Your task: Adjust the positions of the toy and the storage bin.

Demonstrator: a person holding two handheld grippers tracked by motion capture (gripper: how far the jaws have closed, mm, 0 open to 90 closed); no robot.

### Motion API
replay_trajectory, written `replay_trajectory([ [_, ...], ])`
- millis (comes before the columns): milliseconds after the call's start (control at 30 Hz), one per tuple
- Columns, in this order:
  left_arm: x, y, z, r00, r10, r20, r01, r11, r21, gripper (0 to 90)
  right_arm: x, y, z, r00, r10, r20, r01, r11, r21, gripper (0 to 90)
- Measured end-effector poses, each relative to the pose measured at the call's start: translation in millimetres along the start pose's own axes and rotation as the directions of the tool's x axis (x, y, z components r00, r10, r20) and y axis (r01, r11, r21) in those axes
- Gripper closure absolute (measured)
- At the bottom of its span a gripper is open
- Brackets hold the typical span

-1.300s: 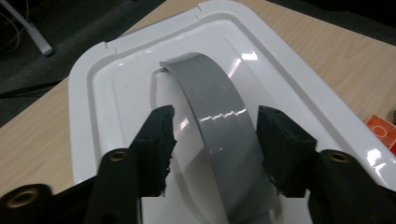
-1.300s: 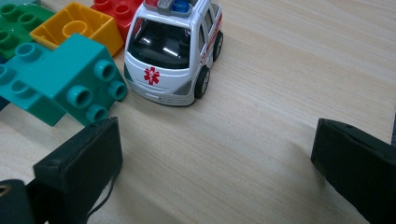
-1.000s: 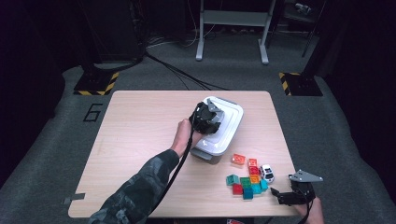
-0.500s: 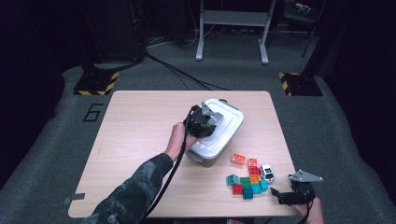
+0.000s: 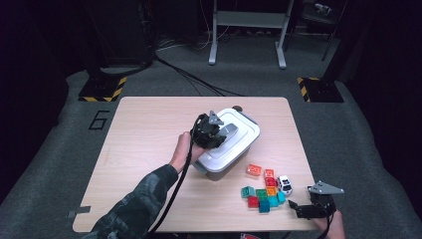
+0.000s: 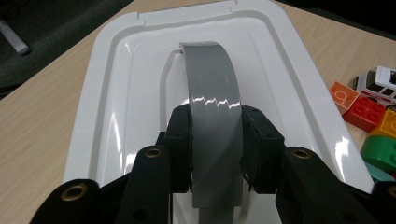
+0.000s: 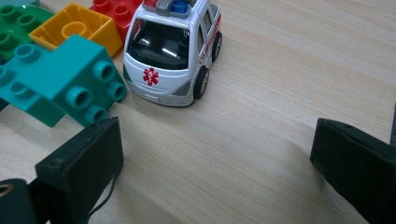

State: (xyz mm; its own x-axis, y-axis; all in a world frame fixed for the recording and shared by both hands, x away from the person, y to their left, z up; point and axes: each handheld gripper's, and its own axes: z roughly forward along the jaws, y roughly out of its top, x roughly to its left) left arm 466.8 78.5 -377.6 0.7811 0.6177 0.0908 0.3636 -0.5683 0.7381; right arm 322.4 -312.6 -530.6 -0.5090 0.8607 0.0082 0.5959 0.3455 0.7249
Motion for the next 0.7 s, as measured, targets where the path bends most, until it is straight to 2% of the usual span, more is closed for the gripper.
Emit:
replay_trajectory([
  [333, -0.3, -6.2, -5.3, 0.9995, -0.026, 0.018, 0.026, 0.9996, -0.010, 67.1, -0.3, 0.2, 0.0, 1.0000, -0.002, 0.002, 0.002, 1.000, 0.001, 2.1],
  [500, -2.0, -6.9, -5.5, 0.9996, -0.027, 0.011, 0.027, 0.9995, -0.016, 67.1, -0.2, 0.2, 0.0, 1.0000, 0.000, 0.003, 0.000, 1.000, 0.001, 2.2],
  [700, -5.0, -7.2, -8.6, 0.9999, -0.009, -0.015, 0.008, 0.9992, -0.039, 67.2, -0.1, 0.1, -0.3, 1.0000, 0.002, 0.002, -0.002, 1.000, 0.004, 2.3],
])
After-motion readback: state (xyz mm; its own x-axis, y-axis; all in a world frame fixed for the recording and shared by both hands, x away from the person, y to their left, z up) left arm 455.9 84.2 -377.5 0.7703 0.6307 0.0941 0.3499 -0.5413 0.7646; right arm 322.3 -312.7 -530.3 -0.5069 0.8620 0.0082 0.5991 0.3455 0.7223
